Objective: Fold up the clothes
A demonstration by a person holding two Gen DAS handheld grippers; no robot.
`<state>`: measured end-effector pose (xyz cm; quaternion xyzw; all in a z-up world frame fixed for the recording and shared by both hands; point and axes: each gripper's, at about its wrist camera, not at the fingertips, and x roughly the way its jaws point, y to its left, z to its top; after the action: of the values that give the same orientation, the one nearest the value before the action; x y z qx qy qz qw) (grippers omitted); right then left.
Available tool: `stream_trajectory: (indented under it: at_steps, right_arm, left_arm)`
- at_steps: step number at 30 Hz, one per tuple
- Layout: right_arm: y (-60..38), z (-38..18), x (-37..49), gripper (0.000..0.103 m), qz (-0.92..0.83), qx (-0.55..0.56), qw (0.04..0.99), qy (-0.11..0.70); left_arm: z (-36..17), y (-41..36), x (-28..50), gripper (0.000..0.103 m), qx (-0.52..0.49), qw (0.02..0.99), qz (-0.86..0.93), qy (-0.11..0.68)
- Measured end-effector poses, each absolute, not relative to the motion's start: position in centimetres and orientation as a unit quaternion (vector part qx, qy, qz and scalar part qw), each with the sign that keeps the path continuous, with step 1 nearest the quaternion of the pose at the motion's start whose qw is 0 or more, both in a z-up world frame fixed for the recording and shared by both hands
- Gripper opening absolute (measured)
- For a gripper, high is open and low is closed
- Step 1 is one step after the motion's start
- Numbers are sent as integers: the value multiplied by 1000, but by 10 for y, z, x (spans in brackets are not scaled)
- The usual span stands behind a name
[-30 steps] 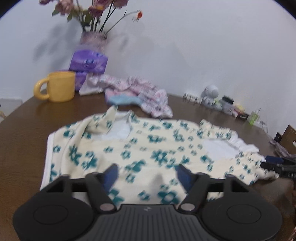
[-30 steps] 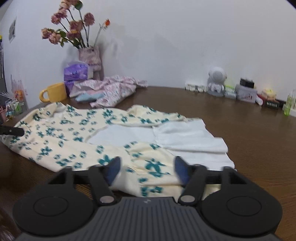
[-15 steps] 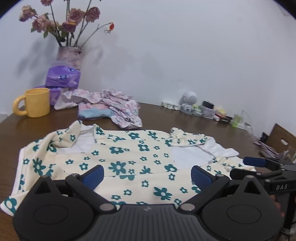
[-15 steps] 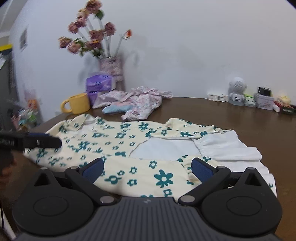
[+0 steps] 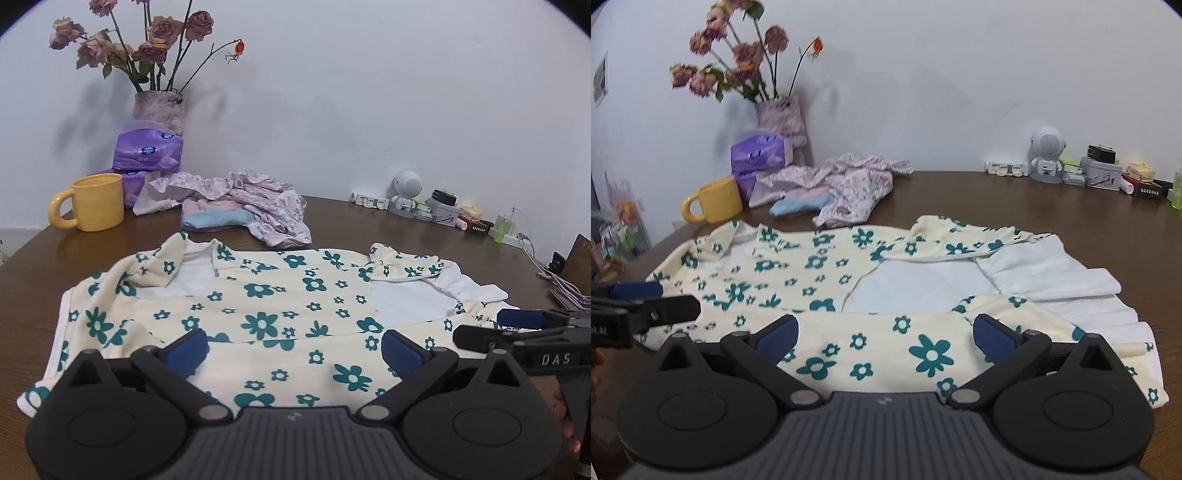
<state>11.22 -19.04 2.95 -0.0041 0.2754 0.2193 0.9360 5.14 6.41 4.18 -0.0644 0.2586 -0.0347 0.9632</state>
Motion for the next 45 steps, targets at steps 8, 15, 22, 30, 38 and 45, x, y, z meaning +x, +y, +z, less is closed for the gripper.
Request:
stream_trajectory:
  at_steps: [8,15,22,30,38,45]
  right_arm:
    - [-185,29,112,103,221,-3,933,284]
    - [-185,30,114,76,244,-19,930,275]
    - [-170,24,133,42,260,-61,917,297]
    - [-177,13,154,14,267,-65,906,322]
    - [-195,14,159,8,275,-40,906,320]
    - [-213,17,160,8,250,-37,917,310]
  left_arm:
    - [38,62,60,101,-74,957,-21,280]
    - [32,68,74,95,-105,946,-43,305]
    - [26,63,94,66,-104,937,-68,326]
    - [19,61,99,59,-97,938,-71,324]
    - [18,66,98,59,-109,939,-73,318]
    - [17,64,96,60,-105,941,-71,314]
